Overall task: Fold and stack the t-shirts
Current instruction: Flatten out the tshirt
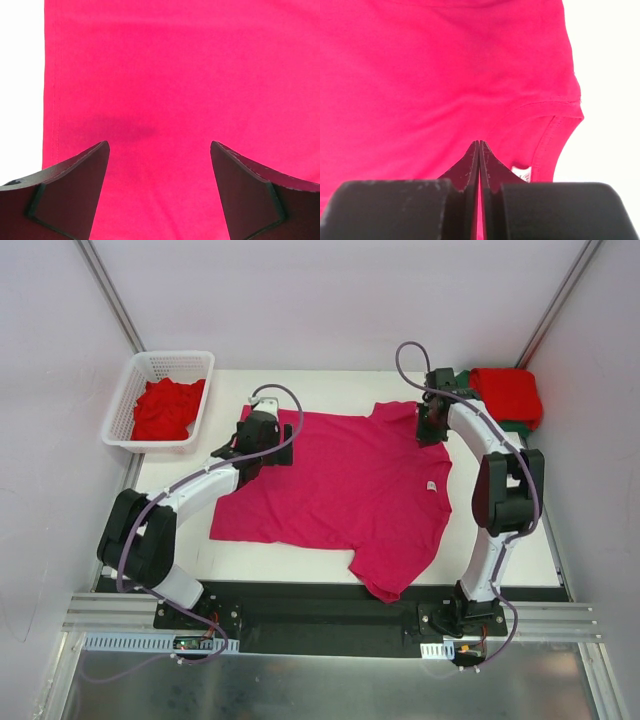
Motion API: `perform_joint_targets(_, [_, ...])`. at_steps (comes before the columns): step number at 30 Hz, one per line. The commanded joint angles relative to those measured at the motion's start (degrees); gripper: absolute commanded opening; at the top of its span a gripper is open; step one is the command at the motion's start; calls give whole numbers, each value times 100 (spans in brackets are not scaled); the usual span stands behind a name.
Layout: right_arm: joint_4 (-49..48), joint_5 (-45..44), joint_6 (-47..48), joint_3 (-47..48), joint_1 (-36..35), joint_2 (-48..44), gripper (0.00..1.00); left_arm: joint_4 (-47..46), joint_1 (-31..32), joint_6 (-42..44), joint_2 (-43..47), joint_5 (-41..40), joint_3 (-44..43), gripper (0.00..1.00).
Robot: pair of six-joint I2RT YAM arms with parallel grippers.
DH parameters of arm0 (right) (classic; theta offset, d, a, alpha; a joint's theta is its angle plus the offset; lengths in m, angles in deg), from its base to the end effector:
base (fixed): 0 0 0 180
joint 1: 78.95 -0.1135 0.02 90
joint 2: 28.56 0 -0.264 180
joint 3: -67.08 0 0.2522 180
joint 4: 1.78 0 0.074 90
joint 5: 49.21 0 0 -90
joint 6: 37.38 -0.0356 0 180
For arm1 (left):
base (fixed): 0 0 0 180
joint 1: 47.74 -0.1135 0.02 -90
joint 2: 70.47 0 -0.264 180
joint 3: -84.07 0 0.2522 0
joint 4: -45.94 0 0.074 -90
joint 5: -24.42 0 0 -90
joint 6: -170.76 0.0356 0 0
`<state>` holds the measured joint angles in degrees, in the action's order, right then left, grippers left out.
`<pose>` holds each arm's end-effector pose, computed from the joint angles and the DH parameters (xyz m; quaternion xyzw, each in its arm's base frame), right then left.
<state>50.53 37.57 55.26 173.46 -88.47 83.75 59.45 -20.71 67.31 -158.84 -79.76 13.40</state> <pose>0.4232 0.0689 0.2385 -0.0942 0.9569 -0.0106 0.2746 0.3118 -0.1493 0.2445 0.0421 0.8657 -0.0676 0.4942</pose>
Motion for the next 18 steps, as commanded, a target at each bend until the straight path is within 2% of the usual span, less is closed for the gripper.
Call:
perform_joint_targets(1, [-128,260,53,-218,-199,-386,1,-98,-4,53,67,99,-128,80])
perform_joint_targets(3, [-163,278,62,-375,-313,-368,1,-98,-4,27,-169,213,-198,75])
perform_joint_targets(4, [-180,270,44,-420,-340,-324,2,-98,4,-8,-249,274,-285,69])
perform_joint_targets(7, [-268,452,9,-508,-454,-236,1,-98,-4,-69,-566,424,-435,60])
perform_joint_targets(8, [-286,463,-8,-525,-480,-175,1,-98,4,-78,-645,442,-470,40])
perform_joint_targets(11, [-374,533,0,-508,-560,-35,1,-98,-13,-149,-856,451,-541,5])
perform_joint_targets(12, [-357,533,0,-482,-586,1,1,-89,-13,-149,-961,459,-558,0])
perform_joint_targets(18, [-59,560,35,-60,-586,457,1,-1,-66,-166,-1383,626,-760,0])
